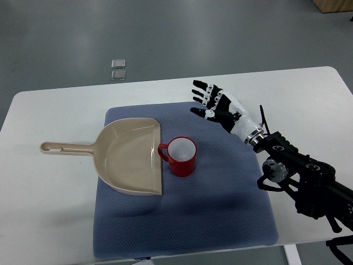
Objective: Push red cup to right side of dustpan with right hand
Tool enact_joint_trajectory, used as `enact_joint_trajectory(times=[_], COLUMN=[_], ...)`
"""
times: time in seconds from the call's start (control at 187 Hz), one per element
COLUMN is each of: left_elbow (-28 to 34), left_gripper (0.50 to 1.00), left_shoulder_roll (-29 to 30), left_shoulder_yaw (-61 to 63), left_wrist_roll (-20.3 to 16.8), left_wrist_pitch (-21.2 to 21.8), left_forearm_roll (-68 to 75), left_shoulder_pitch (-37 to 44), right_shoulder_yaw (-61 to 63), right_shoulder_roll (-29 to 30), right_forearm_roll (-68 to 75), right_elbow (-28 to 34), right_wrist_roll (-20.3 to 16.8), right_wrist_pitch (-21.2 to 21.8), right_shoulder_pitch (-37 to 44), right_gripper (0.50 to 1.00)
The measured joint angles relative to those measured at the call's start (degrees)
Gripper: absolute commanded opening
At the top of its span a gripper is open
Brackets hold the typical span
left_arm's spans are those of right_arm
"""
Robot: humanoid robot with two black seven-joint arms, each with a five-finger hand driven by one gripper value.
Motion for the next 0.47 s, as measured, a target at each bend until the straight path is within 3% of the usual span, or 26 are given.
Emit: enact_joint_trajectory(times=[0.069, 0.144, 0.342, 0.475], left_elbow=[-0.02, -0.03, -0.03, -0.03], left_gripper=[1.000, 1.000, 1.000, 1.000], left_shoulder_roll=[0.00, 0.00, 0.00, 0.00], left_shoulder_yaw=[0.04, 0.06, 0.07, 0.07], left_wrist_roll=[0.03, 0.09, 0.10, 0.01], left_wrist_pitch=[0.00, 0.00, 0.00, 0.01], left_forearm_roll=[0.04, 0.07, 0.08, 0.08], left_shoulder_pitch=[0.00, 0.00, 0.00, 0.00], right_shoulder_yaw=[1.50, 1.81, 2.72, 2.84], right_shoulder_roll=[-0.85, -2.11, -3.45, -3.65], right_forearm_roll=[10.86, 18.83, 23.40, 23.51], right_elbow=[-0.95, -1.66, -2.12, -2.20], right_wrist_roll=[-4.69, -6.95, -7.51, -6.61], right_wrist_pitch=[-1.66, -1.40, 5.93, 7.64], right_shoulder_pitch=[1.55, 2.41, 2.28, 1.94], right_gripper=[0.934, 0.934, 0.934, 0.934])
